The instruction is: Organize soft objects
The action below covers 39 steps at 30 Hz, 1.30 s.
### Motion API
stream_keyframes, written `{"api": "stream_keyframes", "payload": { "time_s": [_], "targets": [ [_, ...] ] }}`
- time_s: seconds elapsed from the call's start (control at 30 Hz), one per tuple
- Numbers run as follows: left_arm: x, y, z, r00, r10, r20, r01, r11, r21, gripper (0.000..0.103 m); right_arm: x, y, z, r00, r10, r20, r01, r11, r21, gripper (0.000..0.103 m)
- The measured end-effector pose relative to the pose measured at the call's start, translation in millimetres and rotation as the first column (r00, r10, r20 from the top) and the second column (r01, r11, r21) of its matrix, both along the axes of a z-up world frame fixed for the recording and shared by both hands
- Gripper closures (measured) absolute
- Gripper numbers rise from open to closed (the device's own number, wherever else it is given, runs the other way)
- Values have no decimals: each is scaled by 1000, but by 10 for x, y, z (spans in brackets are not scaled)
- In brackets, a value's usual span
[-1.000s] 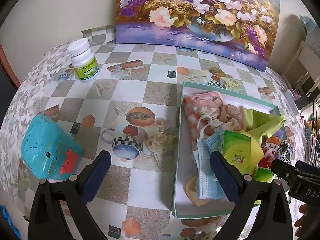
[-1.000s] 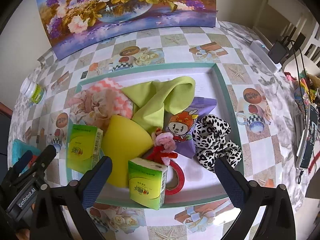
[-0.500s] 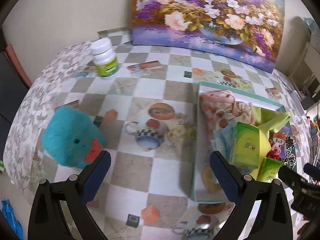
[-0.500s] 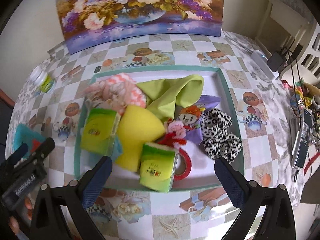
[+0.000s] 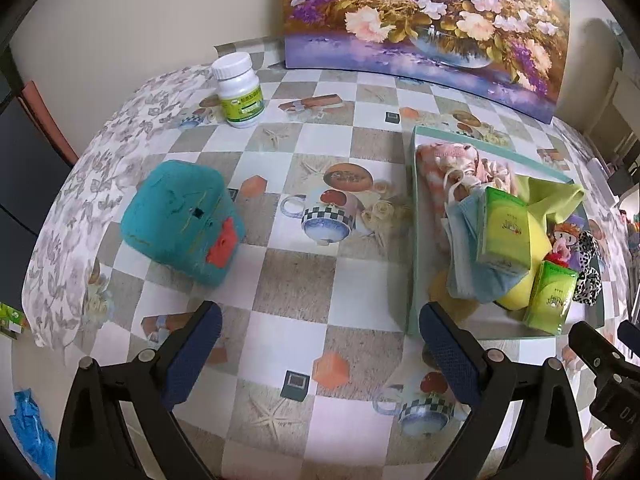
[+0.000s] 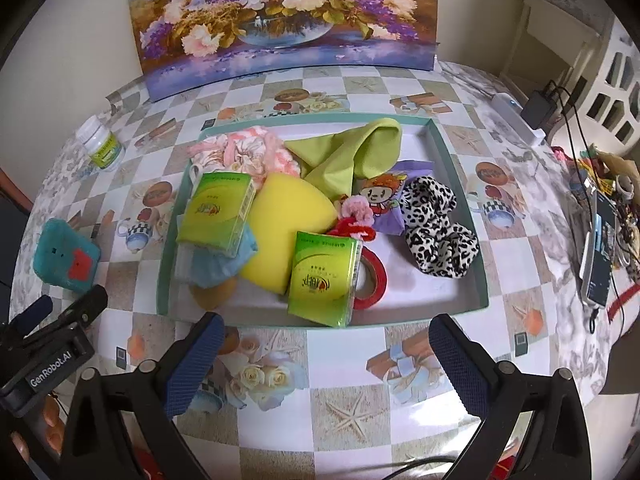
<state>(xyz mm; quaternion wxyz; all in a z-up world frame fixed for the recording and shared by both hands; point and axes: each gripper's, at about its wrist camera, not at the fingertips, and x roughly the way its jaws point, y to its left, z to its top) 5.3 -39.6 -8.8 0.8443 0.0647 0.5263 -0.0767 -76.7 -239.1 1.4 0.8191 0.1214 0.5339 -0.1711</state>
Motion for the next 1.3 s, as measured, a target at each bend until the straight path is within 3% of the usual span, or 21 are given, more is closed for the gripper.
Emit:
{"api": "stream_keyframes", "payload": {
  "time_s": [0.43,1.3],
  "targets": [
    [-155,108,127,999,25,33,-24,999,-30,4,-145,41,129,999,-13,51,14,1000,-15,0],
    [-151,124,156,997,43,57,-42,999,-15,4,-132,20,155,998,-11,60,12,1000,-25,0]
  ]
}}
